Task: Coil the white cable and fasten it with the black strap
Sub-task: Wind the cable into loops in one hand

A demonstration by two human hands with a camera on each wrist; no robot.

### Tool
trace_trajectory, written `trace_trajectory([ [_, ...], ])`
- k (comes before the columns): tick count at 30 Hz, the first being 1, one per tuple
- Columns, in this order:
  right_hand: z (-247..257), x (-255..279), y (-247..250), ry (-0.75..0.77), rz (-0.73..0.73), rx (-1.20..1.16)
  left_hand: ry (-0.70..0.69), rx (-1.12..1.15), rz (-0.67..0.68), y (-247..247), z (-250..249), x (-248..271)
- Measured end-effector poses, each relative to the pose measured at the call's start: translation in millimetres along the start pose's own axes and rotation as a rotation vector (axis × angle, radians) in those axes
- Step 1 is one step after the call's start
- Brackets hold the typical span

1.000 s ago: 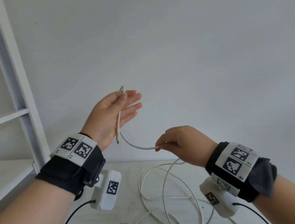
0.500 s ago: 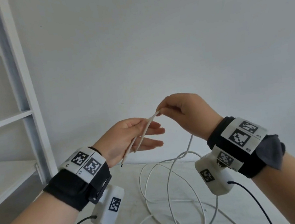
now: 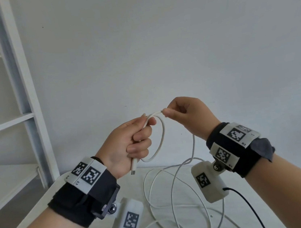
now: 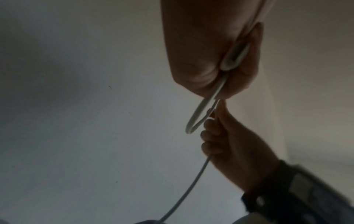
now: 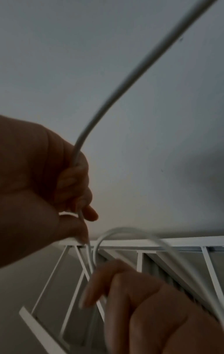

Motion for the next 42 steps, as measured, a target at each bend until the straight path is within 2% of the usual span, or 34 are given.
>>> trace_trajectory([
  [5, -26.5, 4.3, -7.0, -0.056, 0.09, -0.225, -0.089, 0.203, 0.071, 6.6, -17.9, -1.6],
  [12, -57.1, 17.3, -14.0, -0.091, 0.168, -0.266, -0.22, 0.312, 0.091, 29.1, -58.4, -11.0],
  [18, -69.4, 21.1, -16.4, -0.108, 0.195, -0.253, -0.303, 0.336, -0.028, 42.5, -69.2, -16.3],
  [24, -88.4, 34.4, -19.0, -0.191, 0.181, -0.189, -0.374, 0.423, -0.152, 59.5, -68.1, -10.6],
  [28, -82.2, 40.3, -25.8, -0.236, 0.21, 0.046, -0.354, 0.216, -0.31, 54.7, -55.4, -11.4],
  [30, -75.3, 43.2, -28.8, -0.219, 0.231, 0.135, -0.347, 0.049, -0.336, 48.5, -50.8, -11.0],
  [35, -51.9, 45.6, -39.2, -0.171, 0.327, 0.285, -0.249, -0.286, -0.318, 30.2, -34.1, -12.2],
  [42, -16.8, 45.3, -48.4, -0.003, 0.425, 0.445, -0.059, -0.564, -0.249, 18.9, -6.4, -13.6],
])
Point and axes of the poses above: each hand's wrist, its own x-axis away from the middle knuckle, its own y-axis out of the back of the hand, z = x × y, the point moved 2 cm from there along -x, towards the middle knuckle, and after that the axes turned 13 degrees about z, right-handed, at the moved point
